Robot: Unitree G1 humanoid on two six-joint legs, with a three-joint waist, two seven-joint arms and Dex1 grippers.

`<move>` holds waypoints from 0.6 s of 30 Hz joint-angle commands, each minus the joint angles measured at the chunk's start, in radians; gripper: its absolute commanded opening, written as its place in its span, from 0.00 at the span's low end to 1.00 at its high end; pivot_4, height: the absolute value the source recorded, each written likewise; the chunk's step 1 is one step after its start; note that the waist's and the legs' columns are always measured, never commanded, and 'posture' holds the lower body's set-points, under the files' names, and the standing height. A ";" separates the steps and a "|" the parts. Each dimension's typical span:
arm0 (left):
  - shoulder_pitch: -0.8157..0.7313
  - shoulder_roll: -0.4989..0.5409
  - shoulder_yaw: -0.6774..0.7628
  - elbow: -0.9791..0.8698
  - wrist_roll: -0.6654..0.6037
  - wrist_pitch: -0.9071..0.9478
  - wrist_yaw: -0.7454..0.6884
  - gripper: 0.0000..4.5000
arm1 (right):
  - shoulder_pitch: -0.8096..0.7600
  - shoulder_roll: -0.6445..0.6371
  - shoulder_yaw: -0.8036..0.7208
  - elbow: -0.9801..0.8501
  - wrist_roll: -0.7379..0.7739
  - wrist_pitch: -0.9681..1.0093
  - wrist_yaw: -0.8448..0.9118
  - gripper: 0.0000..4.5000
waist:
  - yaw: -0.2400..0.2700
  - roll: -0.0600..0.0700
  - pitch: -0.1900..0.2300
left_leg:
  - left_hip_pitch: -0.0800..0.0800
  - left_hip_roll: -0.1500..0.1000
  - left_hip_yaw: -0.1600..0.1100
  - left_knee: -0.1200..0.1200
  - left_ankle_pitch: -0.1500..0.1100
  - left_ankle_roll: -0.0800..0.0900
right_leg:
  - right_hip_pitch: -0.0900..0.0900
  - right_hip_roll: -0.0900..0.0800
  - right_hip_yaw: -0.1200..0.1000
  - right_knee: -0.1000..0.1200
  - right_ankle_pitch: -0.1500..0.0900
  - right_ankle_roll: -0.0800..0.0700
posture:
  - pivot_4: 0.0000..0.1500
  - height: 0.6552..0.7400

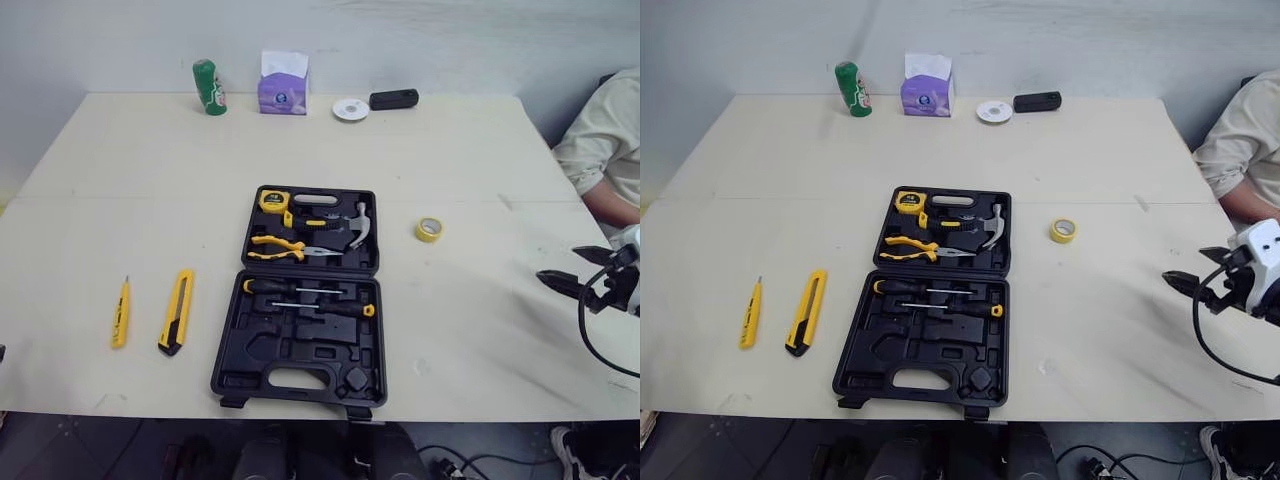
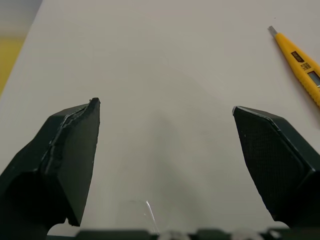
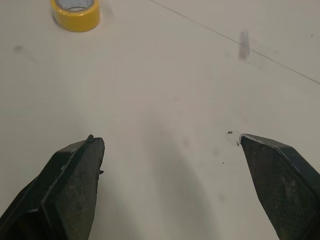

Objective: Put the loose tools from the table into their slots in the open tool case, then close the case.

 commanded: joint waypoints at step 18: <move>-0.170 -0.227 -0.264 -0.591 -0.168 0.679 0.536 1.00 | -0.230 0.146 0.313 -0.795 0.356 0.427 0.136 0.99 | 0.010 0.003 0.003 | 0.000 0.000 0.000 0.000 0.003 0.005 | 0.000 0.001 0.000 0.001 0.000 0.000 | 1.00 0.90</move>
